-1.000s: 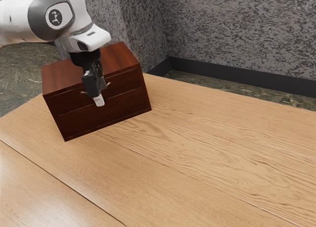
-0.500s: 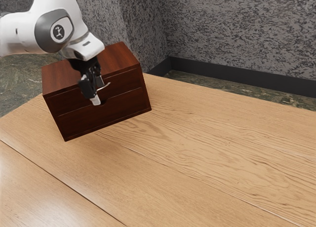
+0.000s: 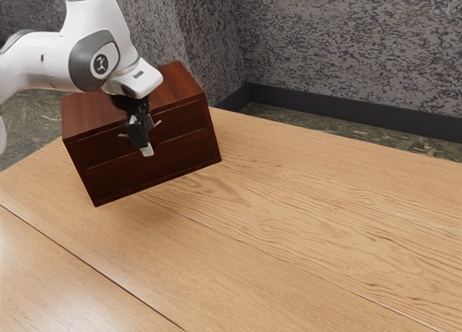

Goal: Pull the drawer handle with one arm to open the drawer

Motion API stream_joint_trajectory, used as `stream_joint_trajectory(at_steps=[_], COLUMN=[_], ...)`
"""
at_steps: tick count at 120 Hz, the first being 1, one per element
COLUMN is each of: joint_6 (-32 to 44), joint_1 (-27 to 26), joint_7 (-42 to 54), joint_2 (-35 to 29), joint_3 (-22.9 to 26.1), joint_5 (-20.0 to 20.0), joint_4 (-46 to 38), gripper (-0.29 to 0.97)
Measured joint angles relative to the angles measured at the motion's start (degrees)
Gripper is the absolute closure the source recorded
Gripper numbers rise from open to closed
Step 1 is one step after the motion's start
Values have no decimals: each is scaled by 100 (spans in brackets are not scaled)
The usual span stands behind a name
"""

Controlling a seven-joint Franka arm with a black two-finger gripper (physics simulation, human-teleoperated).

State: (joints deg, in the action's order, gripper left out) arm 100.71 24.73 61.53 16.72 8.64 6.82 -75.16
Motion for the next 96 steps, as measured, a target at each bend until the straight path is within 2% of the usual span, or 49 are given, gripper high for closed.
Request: stream_joint_trajectory(at_steps=[24,38,67,96], joint_6=[180,222,507,760], joint_1=[-25,-41,173,170], joint_7=[-233,-340,-487,-573], joint_2=[4,10,105,151], joint_3=[-2,-1,-11,-8], joint_5=[432,495,698,736], joint_4=[-1,-18,-27,-27], gripper=[0,1,16,21])
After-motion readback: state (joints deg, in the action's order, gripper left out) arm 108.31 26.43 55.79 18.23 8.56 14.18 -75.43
